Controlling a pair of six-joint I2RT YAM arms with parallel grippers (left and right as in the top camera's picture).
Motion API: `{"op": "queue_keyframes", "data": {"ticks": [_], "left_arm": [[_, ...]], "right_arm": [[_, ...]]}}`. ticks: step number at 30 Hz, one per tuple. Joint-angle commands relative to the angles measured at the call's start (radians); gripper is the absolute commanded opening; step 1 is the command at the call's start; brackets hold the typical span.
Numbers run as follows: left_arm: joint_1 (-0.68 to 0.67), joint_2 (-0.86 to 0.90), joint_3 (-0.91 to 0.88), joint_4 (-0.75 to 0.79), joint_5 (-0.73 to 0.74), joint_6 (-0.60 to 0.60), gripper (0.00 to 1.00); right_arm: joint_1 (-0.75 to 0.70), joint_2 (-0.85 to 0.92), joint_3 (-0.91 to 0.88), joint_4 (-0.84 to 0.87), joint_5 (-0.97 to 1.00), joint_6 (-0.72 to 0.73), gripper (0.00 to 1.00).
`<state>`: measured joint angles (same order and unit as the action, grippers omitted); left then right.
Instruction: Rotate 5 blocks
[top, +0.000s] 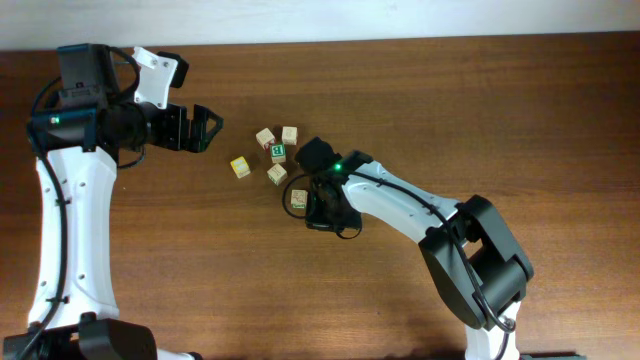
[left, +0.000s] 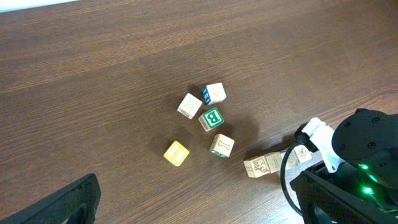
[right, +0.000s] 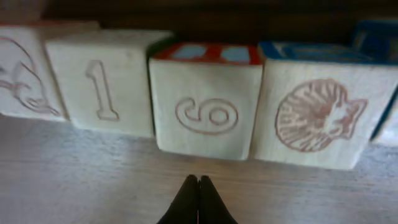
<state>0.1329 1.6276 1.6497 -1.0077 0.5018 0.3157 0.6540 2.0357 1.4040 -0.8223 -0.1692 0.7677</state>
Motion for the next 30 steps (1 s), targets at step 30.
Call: {"op": "queue_keyframes", "data": {"ticks": [30], "left_arm": [[0.001,0.001,0.023,-0.001,0.014,0.015,0.99]], "right_arm": [[-0.022,0.019,-0.007,0.055,0.058,0.020,0.04]]}}
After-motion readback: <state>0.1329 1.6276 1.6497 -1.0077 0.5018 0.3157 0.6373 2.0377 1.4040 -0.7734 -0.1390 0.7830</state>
